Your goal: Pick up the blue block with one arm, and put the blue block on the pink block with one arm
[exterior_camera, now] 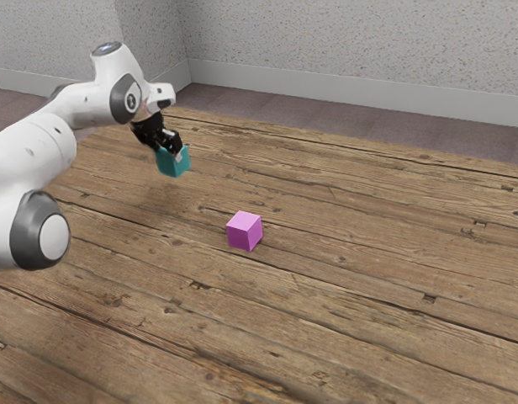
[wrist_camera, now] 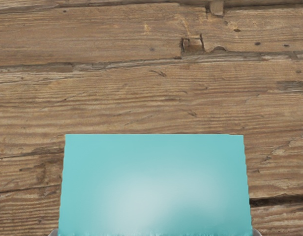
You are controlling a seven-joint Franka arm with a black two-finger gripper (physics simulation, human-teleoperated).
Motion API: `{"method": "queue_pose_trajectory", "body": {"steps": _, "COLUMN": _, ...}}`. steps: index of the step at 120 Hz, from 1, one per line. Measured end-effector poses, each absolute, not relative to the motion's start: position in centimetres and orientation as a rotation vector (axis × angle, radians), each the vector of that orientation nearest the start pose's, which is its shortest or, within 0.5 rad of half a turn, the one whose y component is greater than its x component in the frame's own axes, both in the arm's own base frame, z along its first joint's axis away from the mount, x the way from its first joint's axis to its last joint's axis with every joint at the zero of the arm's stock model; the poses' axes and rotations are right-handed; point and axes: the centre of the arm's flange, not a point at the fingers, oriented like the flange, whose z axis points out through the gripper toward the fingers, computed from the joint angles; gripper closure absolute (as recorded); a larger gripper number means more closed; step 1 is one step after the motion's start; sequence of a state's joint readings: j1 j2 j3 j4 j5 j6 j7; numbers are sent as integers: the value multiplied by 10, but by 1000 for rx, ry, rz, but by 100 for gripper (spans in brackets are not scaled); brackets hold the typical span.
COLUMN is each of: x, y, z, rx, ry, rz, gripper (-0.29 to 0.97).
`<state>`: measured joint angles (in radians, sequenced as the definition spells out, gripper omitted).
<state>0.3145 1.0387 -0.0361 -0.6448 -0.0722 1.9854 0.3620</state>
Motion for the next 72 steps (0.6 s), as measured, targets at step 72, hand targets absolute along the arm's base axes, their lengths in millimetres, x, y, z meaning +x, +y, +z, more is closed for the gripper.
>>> {"method": "queue_pose_trajectory", "body": {"steps": 72, "x": 712, "y": 54, "z": 407, "rx": -3166, "ry": 160, "rz": -520, "gripper": 34}}
